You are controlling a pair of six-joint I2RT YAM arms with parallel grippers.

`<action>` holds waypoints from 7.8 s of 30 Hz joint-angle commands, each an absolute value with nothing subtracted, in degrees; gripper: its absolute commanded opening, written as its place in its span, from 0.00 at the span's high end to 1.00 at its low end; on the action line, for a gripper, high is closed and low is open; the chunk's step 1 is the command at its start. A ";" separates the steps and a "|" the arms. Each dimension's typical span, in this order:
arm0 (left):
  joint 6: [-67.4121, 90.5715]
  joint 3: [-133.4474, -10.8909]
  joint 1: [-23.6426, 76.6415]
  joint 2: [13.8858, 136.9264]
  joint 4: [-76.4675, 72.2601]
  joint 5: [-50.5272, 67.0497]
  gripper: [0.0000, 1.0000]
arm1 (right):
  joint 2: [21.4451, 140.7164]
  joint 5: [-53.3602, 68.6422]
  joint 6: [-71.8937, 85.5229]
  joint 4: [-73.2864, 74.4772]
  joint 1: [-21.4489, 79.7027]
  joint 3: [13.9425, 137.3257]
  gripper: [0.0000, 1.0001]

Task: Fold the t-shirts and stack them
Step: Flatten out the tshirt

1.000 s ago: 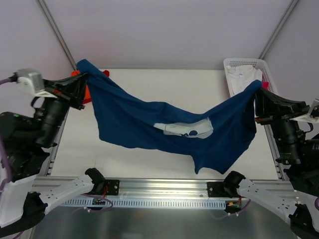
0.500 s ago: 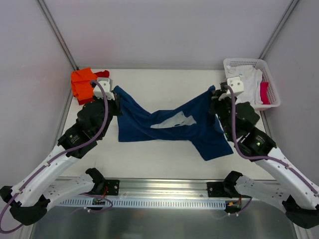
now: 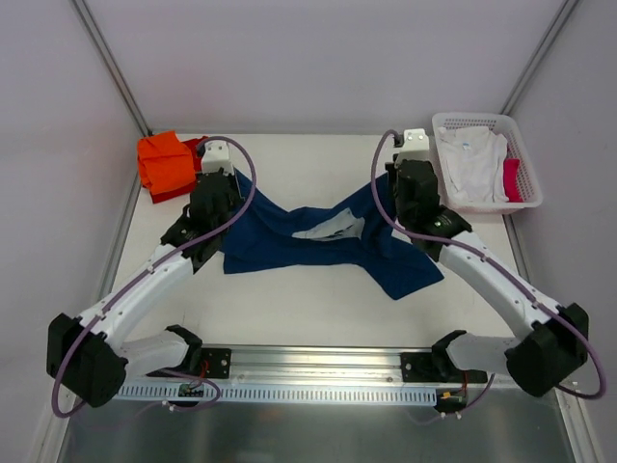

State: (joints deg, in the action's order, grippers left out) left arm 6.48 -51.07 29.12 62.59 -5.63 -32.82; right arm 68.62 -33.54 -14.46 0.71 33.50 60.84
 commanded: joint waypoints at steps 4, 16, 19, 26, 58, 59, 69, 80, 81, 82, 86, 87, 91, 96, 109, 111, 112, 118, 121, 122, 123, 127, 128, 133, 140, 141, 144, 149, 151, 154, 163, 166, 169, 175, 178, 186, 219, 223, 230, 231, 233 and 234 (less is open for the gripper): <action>4.22 -52.90 24.62 73.46 -22.05 -30.24 1.00 | 82.51 -29.45 -13.01 -9.48 28.31 63.80 1.00; 2.55 -74.76 18.99 101.50 -24.79 -24.88 1.00 | 105.53 -25.58 -13.36 -10.99 22.42 79.52 1.00; 2.46 -80.92 17.93 107.13 -23.03 -24.08 0.75 | 108.54 -25.22 -13.10 -8.45 21.45 82.61 0.91; 2.11 -85.44 16.70 110.66 -18.19 -25.57 0.01 | 109.52 -27.59 -12.75 -3.69 20.57 84.82 0.27; 37.09 -27.86 21.62 64.85 2.37 -22.15 0.38 | 59.68 -25.22 8.61 16.44 33.48 41.58 0.27; 37.26 -27.60 21.71 65.21 2.37 -22.15 0.41 | 59.42 -25.14 8.87 16.52 33.66 40.88 0.27; 40.43 -26.98 23.47 65.91 4.65 -21.18 0.52 | 56.34 -24.26 10.02 17.58 34.10 37.62 0.27; 45.26 -30.58 28.03 69.08 12.73 -25.13 0.53 | 52.91 -24.61 10.81 20.13 34.19 34.89 0.27; 46.13 -30.93 28.65 69.26 14.48 -26.62 0.53 | 52.82 -24.52 10.90 20.13 34.10 34.81 0.27; 46.49 -31.29 29.09 69.26 15.28 -27.24 0.53 | 52.91 -24.52 10.81 20.13 34.10 34.89 0.27; 47.20 -32.43 29.97 69.78 17.40 -28.56 0.52 | 53.44 -24.43 10.81 19.86 34.10 34.72 0.27; 47.37 -32.61 29.97 70.57 17.58 -28.56 0.52 | 53.44 -24.35 10.72 19.86 34.19 34.72 0.27; 48.08 -33.31 30.41 73.12 18.45 -28.74 0.67 | 53.00 -25.05 10.81 21.00 34.19 34.81 0.27; 49.04 -33.49 31.29 74.35 18.90 -28.92 0.68 | 50.98 -26.63 10.90 22.32 34.10 34.10 0.27; 50.71 -33.75 32.96 72.78 21.97 -29.62 0.43 | 48.34 -28.13 11.16 24.26 34.10 34.01 0.27; 50.89 -34.01 32.96 72.25 23.11 -29.97 0.44 | 48.51 -28.04 11.25 24.08 34.10 33.84 0.27; 50.89 -34.36 32.96 71.99 23.46 -29.97 0.44 | 48.52 -28.04 11.16 23.91 34.19 33.84 0.27; 51.06 -37.00 34.01 66.99 28.81 -31.99 0.44 | 49.04 -27.51 11.16 23.03 34.19 33.14 0.27; 51.59 -37.62 34.28 64.52 30.84 -32.69 0.44 | 49.30 -27.16 11.08 22.41 34.10 32.70 0.27; 51.59 -37.62 34.36 63.12 31.46 -32.78 0.44 | 49.39 -27.07 11.16 22.33 34.19 32.61 0.26; 51.59 -37.36 34.37 62.67 31.64 -32.96 0.44 | 49.57 -27.07 10.99 22.24 34.19 32.61 0.26; 54.13 -36.22 34.28 62.84 32.61 -33.23 0.45 | 49.13 -26.98 10.72 22.06 34.19 32.69 0.26; 54.84 -35.78 34.36 62.75 32.43 -32.70 0.45 | 48.78 -26.98 10.37 22.15 34.19 32.70 0.26; 57.13 -33.93 34.54 63.28 32.43 -34.36 0.45 | 46.67 -26.89 9.93 23.02 34.10 32.96 0.26; 60.12 -32.79 34.63 66.71 31.47 -34.72 0.47 | 43.25 -26.98 9.06 25.13 34.01 33.84 0.26; 60.12 -32.44 34.54 66.80 30.86 -34.72 0.47 | 42.29 -27.07 9.05 25.40 34.10 34.01 0.26; 59.68 -30.86 34.54 66.36 28.39 -34.37 0.47 | 40.87 -27.51 8.79 26.45 34.01 34.19 0.26; 59.85 -30.15 34.54 67.85 26.99 -34.02 0.47 | 38.50 -27.25 8.70 27.95 33.75 34.63 0.26; 60.21 -29.80 34.54 67.94 26.28 -34.28 0.47 | 37.71 -26.98 8.61 28.56 33.84 34.80 0.26; 59.94 -29.71 34.45 68.82 24.26 -34.54 0.47 | 36.48 -26.54 8.70 29.09 33.84 35.24 0.26; 59.76 -29.36 34.54 73.21 19.60 -34.01 0.59 | 33.66 -25.31 8.35 32.07 33.84 37.97 0.26; 59.68 -29.09 34.45 73.30 19.34 -34.01 0.70 | 32.96 -25.75 8.35 32.34 33.84 38.32 0.26; 59.68 -28.92 34.54 73.21 19.25 -34.28 0.87 | 32.96 -26.28 8.35 32.34 33.75 37.97 0.26; 59.33 -28.74 34.54 73.57 18.99 -34.54 1.00 | 36.29 -30.75 10.80 32.43 33.66 34.11 0.26; 59.33 -28.22 34.45 73.04 18.90 -34.80 1.00 | 37.96 -32.87 12.21 32.43 32.70 32.18 0.24; 59.06 -27.77 34.54 72.77 18.28 -34.72 1.00 | 40.87 -29.45 16.08 29.28 25.67 29.80 0.25; 58.71 -27.07 34.37 71.37 17.67 -34.63 1.00 | 50.45 -0.47 14.94 16.00 -2.97 24.44 0.33; 58.71 -26.98 34.19 71.37 17.67 -34.54 1.00 | 52.29 9.20 17.22 11.88 -7.90 22.24 0.34; 58.54 -26.98 34.19 71.10 17.67 -34.54 1.00 | 55.10 14.58 17.49 9.58 -12.21 21.53 0.34; 58.54 -26.90 34.19 71.02 17.67 -34.54 1.00 | 55.72 15.37 17.32 9.41 -12.65 21.45 0.35; 58.54 -26.98 34.10 70.93 17.67 -34.54 1.00 | 56.16 15.91 16.96 9.06 -13.79 21.36 0.35; 58.54 -26.90 34.10 70.93 17.67 -34.54 1.00 | 56.51 16.26 16.96 8.79 -14.06 21.27 0.35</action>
